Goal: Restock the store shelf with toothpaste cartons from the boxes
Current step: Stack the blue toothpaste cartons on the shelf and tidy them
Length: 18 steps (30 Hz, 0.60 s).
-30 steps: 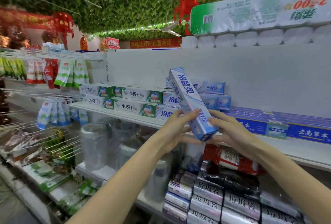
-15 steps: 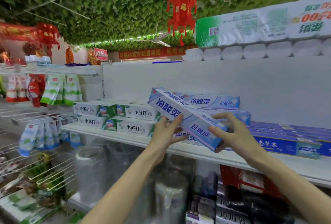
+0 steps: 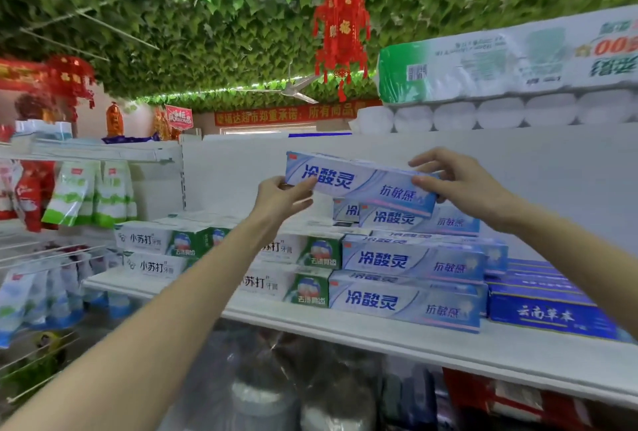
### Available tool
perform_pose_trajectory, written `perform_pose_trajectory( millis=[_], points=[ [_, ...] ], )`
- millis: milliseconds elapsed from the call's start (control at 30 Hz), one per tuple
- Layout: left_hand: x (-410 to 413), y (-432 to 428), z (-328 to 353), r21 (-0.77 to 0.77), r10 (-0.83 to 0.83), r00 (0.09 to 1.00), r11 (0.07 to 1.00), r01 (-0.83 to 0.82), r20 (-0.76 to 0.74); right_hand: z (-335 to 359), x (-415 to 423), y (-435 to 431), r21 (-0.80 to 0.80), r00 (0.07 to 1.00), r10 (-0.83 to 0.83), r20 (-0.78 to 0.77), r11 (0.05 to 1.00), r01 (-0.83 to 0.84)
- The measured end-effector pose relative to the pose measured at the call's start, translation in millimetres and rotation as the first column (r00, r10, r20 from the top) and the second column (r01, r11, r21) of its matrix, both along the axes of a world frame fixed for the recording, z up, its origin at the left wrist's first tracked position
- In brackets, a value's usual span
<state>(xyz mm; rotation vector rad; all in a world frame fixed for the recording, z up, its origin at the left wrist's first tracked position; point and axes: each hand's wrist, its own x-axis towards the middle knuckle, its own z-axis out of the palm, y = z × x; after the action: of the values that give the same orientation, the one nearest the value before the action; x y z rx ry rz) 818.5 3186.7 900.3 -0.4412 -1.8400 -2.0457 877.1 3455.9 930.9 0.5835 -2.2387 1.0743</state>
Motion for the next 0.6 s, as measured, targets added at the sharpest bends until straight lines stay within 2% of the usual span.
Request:
perform_pose_trajectory(
  millis=[133,300,400,500,600],
  points=[
    [-36.3,9.5,7.5,-0.346,0.09,0.996,0.935,-0.082,0.005,-1.8,-36.6,15.1,0.059,0.995,-0.073,0.063,0.996,0.07],
    [-67.9,28.2,-10.2,-0.583,0.091,0.996,0.809,-0.073,0.001,-9.2,-58.3,37.9,0.06,0.981,-0.153,0.116,0.987,0.147],
    [-76.5,36.5,-20.0,-0.649,0.025,0.999,0.761,-0.003,0.025,-20.3,-59.9,49.1,0.082,0.966,-0.228,0.125,0.972,0.219],
    [-81.1,42.9,-24.8,-0.697,-0.062,0.994,0.709,0.106,0.089,-34.6,-64.3,58.1,0.195,0.922,-0.385,0.029,0.907,0.373],
    [-82.3,48.1,-25.4,-0.691,-0.119,0.989,0.708,0.149,0.09,-48.9,-63.9,50.3,0.25,0.898,-0.438,0.035,0.874,0.416]
  ],
)
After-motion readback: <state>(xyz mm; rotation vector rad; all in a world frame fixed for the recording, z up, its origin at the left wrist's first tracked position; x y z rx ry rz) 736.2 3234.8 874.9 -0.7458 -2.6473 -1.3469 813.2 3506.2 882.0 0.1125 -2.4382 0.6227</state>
